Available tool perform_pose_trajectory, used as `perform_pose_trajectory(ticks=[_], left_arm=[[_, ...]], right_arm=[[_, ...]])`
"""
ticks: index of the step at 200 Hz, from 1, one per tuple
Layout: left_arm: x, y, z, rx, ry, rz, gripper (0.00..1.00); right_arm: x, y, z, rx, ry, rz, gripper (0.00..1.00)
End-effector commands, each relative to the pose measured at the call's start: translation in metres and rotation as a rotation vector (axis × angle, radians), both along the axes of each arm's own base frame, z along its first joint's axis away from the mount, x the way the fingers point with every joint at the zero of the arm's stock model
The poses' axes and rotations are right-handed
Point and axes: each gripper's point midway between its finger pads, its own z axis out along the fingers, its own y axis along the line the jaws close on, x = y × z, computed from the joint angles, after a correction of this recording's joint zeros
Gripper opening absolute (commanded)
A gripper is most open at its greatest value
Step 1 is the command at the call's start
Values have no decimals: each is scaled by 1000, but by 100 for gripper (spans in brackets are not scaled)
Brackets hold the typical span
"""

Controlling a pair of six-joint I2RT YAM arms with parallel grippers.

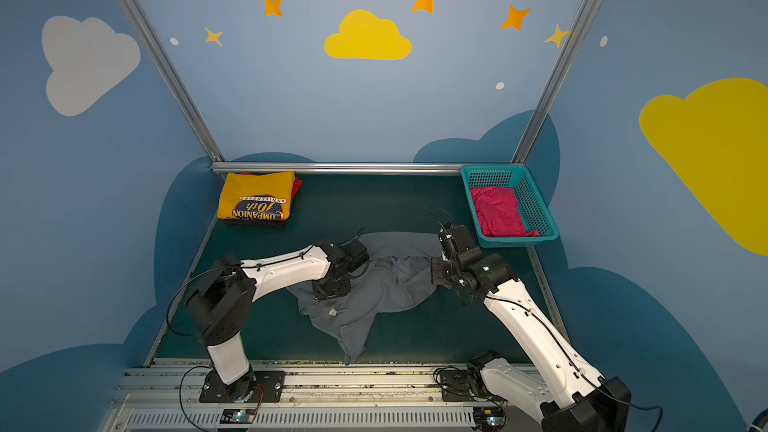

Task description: Fold and stack the t-shirts

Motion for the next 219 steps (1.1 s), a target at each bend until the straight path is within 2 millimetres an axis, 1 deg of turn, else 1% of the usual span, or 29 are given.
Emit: perform_pose_trajectory(ticks=[1, 30, 59, 87, 106, 130, 154, 168, 200, 219], left_arm=[[6, 7, 3, 57, -19, 17, 41], [8, 14, 3, 101, -31, 20, 38], [6, 26, 4, 172, -22, 16, 37], [6, 32, 4, 201, -20, 18, 39], [7, 37, 8, 227, -31, 22, 45], [10, 42, 14, 241, -57, 40, 45], [13, 46, 20, 255, -78, 50, 44], [14, 54, 27, 290, -93, 60, 42], [16, 80, 46, 381, -141, 93, 41], [20, 91, 52, 402, -157, 102, 35]], right_arm=[[-2, -1, 1, 14, -11, -1, 0], [-2, -2, 1, 19, -12, -4, 0], [-1, -2, 1, 23, -10, -4, 0], [-1, -1, 0, 31, -9, -3, 0], [-2, 0, -2, 37, -1, -2, 0], [-2, 0, -2, 40, -2, -2, 0], [-2, 1, -3, 42, 0, -3, 0], [-2, 1, -3, 44, 1, -1, 0], [-2, 1, -4, 47, 1, 0, 0], [-2, 3, -6, 50, 6, 2, 0]])
